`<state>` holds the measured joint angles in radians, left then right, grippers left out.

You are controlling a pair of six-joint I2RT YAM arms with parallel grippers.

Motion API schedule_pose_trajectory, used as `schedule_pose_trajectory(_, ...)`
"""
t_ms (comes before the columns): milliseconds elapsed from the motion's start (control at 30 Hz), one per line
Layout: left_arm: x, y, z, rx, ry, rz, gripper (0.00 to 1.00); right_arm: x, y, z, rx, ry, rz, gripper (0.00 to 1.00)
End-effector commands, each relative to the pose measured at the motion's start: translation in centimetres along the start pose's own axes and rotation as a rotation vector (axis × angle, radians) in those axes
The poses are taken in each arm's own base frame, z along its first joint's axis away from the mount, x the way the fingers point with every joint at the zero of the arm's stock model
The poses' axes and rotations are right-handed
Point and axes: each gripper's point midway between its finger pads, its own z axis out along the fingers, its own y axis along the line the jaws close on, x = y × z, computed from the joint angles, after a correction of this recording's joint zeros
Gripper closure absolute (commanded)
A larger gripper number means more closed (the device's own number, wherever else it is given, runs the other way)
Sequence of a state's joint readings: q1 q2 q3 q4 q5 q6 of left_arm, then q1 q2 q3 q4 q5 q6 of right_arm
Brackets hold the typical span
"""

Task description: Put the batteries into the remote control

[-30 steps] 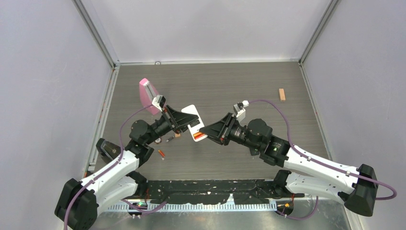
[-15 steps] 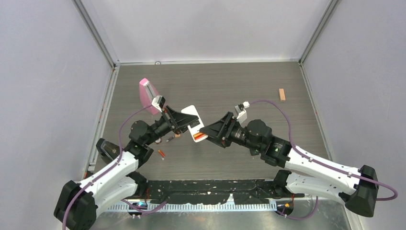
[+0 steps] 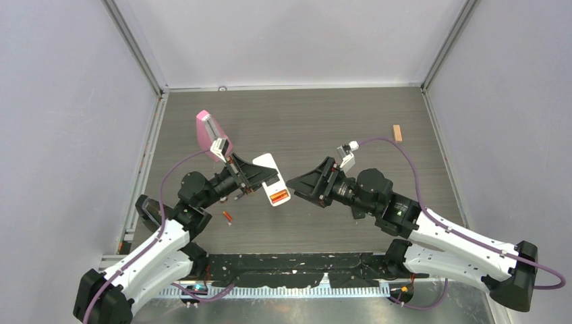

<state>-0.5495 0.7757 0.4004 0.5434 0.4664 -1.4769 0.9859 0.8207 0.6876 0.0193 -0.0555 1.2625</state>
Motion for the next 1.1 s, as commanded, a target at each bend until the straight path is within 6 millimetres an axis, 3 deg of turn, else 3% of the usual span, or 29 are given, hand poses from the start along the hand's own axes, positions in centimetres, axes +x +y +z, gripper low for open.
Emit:
schedule_pose_trajectory(0, -0.4, -2.3, 0.1, 0.055, -0.009, 0.061, 1.0, -0.1, 2.2, 0.1, -0.024, 0.045, -0.14, 0.19)
schedule_pose_trajectory(200, -0.4, -3.1, 0.1, 0.078, -0.007, 0.057, 1.0, 1.0, 1.8, 1.4, -0.032, 0.107, -0.159, 0.25)
schedule_pose_trajectory(333, -0.4, -3.4, 0.0, 0.086, -0.009, 0.054, 1.0, 0.9, 2.1, 1.8, -0.054, 0.097, -0.145, 0.44)
schedule_pose_trajectory(467, -0.4, -3.5, 0.1, 0.089, -0.009, 0.047, 1.0, 1.0, 2.0, 1.8, -0.056, 0.101, -0.143, 0.56)
schedule_pose_trajectory(833, -0.5, -3.3, 0.2, 0.087, -0.01, 0.021, 1.0, 1.6, 1.7, 1.6, -0.063, 0.135, -0.174, 0.62)
schedule_pose_trajectory(1067, -0.5, -3.3, 0.3, 0.088, -0.005, 0.018, 1.0, 1.8, 0.8, 1.8, -0.03, 0.147, -0.183, 0.83)
